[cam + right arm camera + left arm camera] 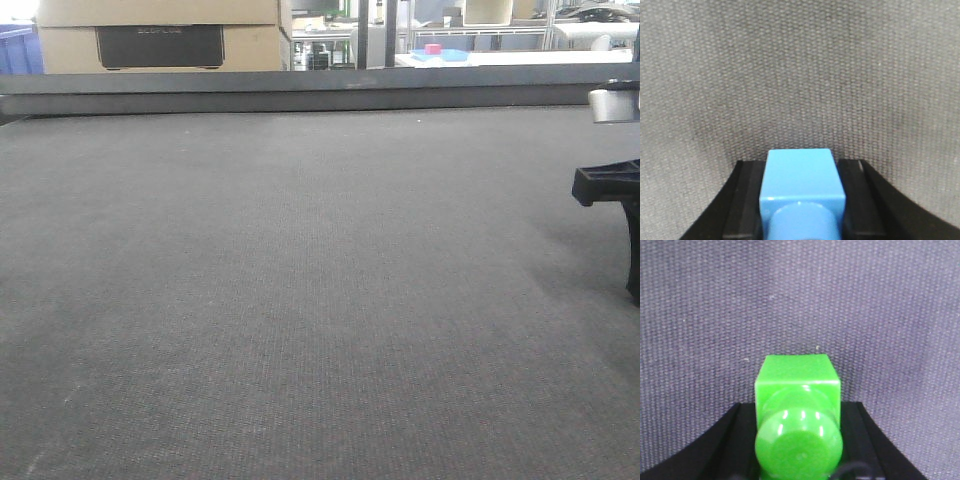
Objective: Grab block from conveyor and place in blue bin
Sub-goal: 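Lift both held bricks up off the conveyor belt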
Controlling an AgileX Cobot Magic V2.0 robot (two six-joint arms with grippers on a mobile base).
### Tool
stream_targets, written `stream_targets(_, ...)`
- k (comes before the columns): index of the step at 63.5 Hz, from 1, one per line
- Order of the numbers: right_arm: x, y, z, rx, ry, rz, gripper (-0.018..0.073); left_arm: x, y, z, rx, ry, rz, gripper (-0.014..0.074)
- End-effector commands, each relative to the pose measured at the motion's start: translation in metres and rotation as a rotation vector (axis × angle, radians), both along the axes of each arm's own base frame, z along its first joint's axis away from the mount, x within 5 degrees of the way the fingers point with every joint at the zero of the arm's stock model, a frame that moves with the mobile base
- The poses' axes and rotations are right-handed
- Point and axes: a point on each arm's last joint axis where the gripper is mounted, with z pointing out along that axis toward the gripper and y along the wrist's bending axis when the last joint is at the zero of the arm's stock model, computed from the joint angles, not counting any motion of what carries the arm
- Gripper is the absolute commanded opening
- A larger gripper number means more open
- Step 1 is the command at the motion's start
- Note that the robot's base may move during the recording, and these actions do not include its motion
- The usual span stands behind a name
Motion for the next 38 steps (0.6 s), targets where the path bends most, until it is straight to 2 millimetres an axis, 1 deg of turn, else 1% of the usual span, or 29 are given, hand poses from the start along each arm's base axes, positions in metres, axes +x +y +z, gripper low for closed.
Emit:
stream_targets(1,-0.005,-0.002,0.013,0.003,-0.036,0.004,-0.0167,0.000,-0.002,0.002,-0.006,0.008,0.004,-0.0111)
stream_targets(10,-0.014,-0.003,0.039,0.017,-0.136,0.038,-0.0167,-0.003,-0.003,0.011,-0.007,-0.019,-0.021,-0.0111)
stream_targets(18,-0.022,-0.005,0.063,0.025,-0.260,0.092,-0.0167,-0.007,-0.005,0.027,-0.008,-0.090,-0.106,-0.0111)
stream_targets(27,-0.031,-0.007,0.093,0.042,-0.437,0.112,-0.0167,-0.014,-0.011,0.053,-0.043,-0.236,-0.174,-0.0111)
stream_targets(31,-0.036,-0.008,0.105,0.052,-0.514,0.110,-0.0160,-0.021,-0.012,0.072,-0.046,-0.336,-0.169,-0.0111)
stream_targets(38,-0.043,-0.009,0.117,0.062,-0.574,0.108,-0.0161,-0.031,-0.015,0.099,-0.070,-0.512,-0.141,-0.0111)
